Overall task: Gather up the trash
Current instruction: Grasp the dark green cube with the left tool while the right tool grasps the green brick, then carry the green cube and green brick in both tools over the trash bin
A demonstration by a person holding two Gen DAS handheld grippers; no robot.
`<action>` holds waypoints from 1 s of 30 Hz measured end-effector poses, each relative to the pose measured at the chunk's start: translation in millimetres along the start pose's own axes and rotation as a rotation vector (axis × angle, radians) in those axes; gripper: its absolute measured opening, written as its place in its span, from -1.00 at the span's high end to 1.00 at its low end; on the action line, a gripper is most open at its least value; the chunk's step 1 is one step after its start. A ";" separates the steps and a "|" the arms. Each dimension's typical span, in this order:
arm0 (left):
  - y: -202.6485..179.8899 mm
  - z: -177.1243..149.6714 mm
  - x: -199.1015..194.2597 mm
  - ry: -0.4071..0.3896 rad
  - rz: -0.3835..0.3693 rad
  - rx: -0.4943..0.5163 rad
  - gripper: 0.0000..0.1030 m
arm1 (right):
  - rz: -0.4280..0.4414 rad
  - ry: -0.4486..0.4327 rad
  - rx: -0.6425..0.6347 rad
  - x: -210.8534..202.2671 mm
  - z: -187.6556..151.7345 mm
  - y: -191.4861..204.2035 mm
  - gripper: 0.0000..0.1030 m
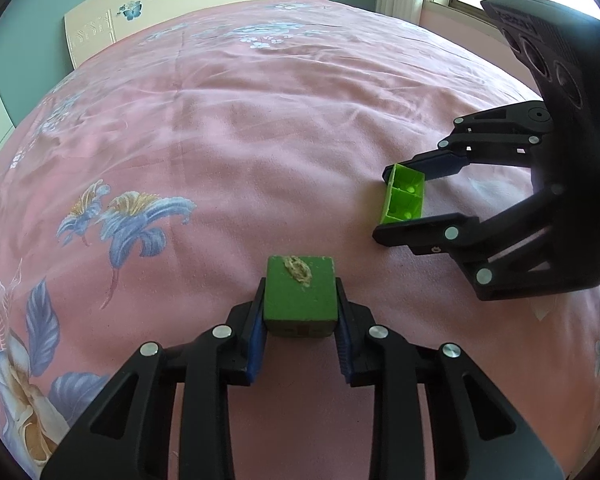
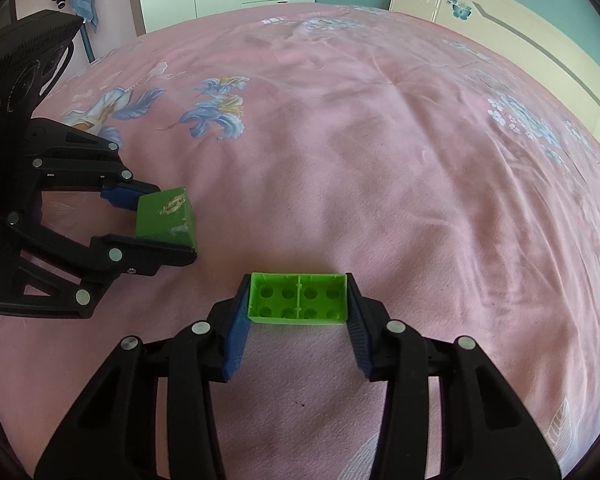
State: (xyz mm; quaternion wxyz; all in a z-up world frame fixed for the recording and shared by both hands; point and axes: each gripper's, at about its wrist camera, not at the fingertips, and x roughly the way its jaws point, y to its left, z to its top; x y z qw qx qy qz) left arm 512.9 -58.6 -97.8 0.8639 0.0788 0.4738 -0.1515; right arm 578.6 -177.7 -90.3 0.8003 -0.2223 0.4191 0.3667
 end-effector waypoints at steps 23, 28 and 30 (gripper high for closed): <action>20.6 -50.9 -64.8 -0.025 0.054 -0.013 0.38 | -0.010 -0.050 -0.005 -92.3 -49.8 75.5 0.14; 22.6 -73.9 -90.6 -0.033 0.070 -0.011 0.38 | -0.023 -0.052 -0.012 -116.6 -65.9 104.0 0.14; 21.8 -84.5 -102.9 -0.039 0.073 -0.008 0.38 | -0.029 -0.054 -0.020 -126.7 -72.7 117.6 0.14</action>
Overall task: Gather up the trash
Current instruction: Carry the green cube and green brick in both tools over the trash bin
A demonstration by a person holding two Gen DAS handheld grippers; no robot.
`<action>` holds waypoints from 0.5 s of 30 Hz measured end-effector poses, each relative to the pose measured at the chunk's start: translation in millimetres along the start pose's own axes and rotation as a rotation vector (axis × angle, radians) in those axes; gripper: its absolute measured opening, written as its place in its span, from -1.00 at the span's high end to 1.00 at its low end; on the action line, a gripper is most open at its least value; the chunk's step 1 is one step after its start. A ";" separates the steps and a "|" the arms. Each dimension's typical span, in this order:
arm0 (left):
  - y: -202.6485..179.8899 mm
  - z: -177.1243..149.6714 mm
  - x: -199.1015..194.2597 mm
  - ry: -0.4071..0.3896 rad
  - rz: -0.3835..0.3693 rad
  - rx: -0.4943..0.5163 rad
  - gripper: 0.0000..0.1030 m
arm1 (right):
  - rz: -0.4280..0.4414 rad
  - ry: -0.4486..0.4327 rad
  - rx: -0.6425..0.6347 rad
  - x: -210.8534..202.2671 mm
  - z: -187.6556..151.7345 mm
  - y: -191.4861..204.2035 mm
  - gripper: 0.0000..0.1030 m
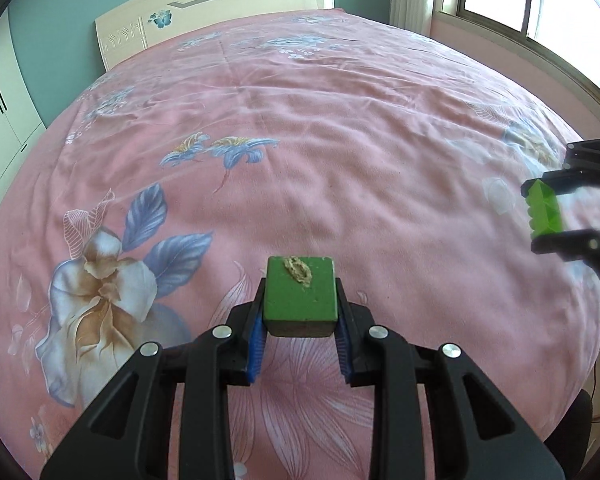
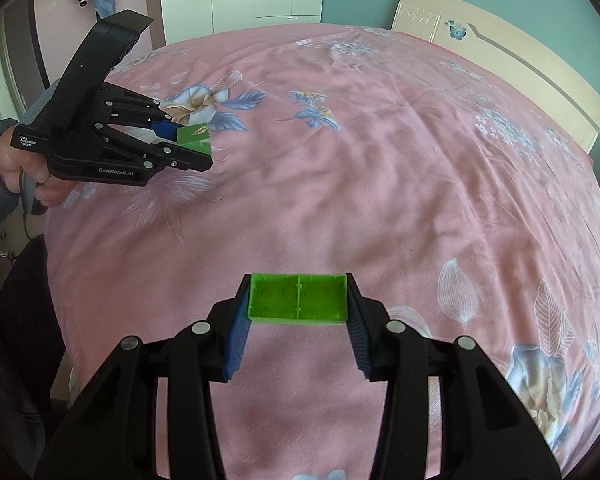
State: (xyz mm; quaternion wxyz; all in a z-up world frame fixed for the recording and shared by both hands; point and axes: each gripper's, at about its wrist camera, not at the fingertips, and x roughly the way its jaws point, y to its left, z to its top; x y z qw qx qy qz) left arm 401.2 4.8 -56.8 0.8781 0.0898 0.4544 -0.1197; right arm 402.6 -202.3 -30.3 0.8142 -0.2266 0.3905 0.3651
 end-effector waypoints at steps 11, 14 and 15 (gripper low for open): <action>-14.8 -67.3 -78.1 -0.024 0.015 0.048 0.38 | -0.001 -0.011 -0.037 -62.4 -35.1 85.7 0.14; -23.5 -87.1 -95.1 -0.025 0.015 0.065 0.38 | -0.001 -0.007 -0.043 -75.4 -48.2 107.6 0.14; -26.7 -94.2 -100.6 -0.025 0.016 0.073 0.38 | -0.002 -0.006 -0.043 -79.0 -52.4 114.9 0.14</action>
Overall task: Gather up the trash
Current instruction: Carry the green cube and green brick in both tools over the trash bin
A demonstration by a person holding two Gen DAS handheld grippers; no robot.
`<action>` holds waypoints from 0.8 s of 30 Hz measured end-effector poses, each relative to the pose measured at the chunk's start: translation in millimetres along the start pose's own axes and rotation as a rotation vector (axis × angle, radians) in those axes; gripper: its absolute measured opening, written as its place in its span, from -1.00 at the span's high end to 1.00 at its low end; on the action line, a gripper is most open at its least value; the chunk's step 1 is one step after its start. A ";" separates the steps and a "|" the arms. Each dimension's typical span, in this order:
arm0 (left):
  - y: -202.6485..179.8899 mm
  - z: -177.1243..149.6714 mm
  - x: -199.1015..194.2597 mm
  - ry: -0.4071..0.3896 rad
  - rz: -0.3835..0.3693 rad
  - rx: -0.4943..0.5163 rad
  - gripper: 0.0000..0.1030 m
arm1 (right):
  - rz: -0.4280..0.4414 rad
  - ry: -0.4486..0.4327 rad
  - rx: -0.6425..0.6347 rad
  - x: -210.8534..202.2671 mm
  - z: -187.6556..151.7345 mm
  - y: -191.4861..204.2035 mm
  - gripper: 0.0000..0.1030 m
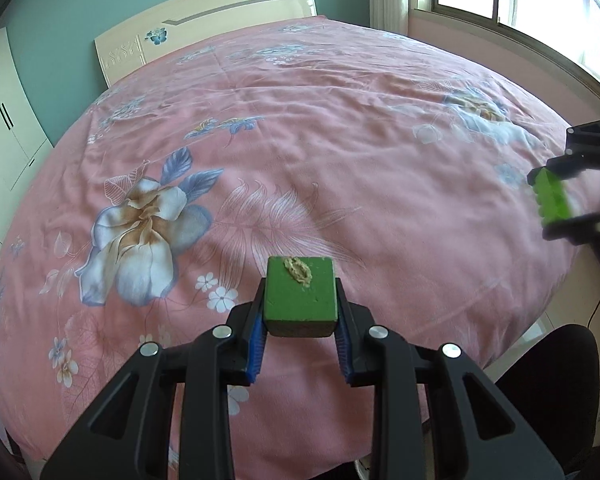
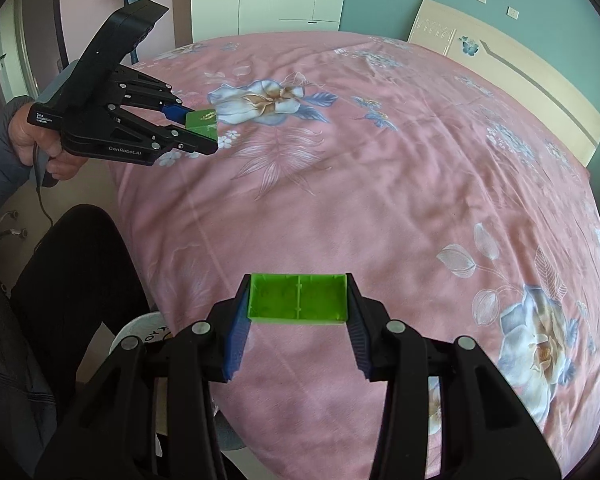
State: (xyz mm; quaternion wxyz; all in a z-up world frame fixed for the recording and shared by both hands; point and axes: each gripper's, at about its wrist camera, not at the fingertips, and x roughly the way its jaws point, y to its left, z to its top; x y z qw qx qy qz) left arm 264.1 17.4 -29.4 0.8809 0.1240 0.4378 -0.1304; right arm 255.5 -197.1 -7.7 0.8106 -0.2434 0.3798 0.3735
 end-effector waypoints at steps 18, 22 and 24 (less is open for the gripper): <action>-58.2 -105.6 -38.5 0.046 -0.068 0.117 0.38 | 0.022 0.042 0.021 -18.9 -69.7 102.2 0.14; -67.5 -128.6 -34.4 0.071 -0.084 0.126 0.38 | 0.038 0.051 0.037 -14.7 -81.2 117.0 0.14; -71.9 -139.1 -31.2 0.085 -0.088 0.130 0.38 | 0.047 0.062 0.041 -10.7 -88.1 125.5 0.14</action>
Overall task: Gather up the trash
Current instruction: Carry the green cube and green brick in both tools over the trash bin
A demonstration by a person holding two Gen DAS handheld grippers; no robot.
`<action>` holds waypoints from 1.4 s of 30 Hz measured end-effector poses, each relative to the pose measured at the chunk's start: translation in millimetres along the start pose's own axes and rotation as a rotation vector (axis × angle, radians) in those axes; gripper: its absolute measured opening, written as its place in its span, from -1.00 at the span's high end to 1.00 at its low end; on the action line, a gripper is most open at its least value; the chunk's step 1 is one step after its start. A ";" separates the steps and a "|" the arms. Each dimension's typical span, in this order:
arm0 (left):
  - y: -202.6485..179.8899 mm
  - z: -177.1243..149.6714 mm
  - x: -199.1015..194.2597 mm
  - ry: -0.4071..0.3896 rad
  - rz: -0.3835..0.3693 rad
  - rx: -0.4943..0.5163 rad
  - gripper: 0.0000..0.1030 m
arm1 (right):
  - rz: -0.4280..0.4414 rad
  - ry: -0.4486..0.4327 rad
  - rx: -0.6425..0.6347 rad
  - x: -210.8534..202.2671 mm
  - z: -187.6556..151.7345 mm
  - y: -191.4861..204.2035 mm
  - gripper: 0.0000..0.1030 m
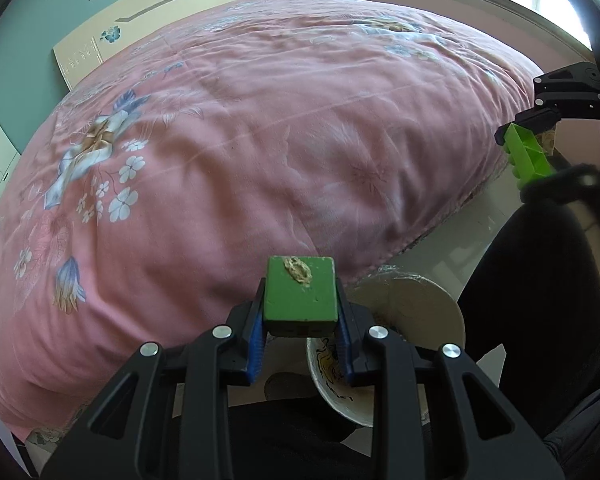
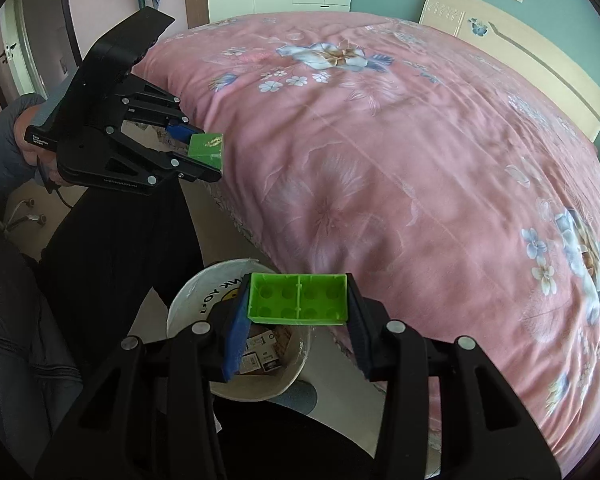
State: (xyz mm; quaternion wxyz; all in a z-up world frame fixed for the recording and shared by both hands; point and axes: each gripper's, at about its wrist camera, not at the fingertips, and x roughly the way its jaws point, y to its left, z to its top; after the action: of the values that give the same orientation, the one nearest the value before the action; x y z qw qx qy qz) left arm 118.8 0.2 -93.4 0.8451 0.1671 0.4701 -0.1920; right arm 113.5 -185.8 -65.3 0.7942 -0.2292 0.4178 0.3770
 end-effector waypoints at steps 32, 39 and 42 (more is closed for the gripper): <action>-46.3 -88.0 97.6 0.243 -0.107 -0.042 0.38 | 0.144 0.158 0.112 107.6 -53.9 52.6 0.14; -53.3 -89.6 113.0 0.280 -0.118 -0.046 0.38 | 0.156 0.192 0.122 126.6 -57.3 52.1 0.14; -57.0 -90.3 118.1 0.296 -0.118 -0.039 0.38 | 0.162 0.199 0.127 134.4 -57.9 50.9 0.14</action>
State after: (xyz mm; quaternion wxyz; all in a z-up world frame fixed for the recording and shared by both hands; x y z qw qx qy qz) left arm 82.6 -27.3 -246.0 0.7571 0.1493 0.6020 -0.2053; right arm 94.1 -139.2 -211.8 0.7287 -0.1805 0.5346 0.3882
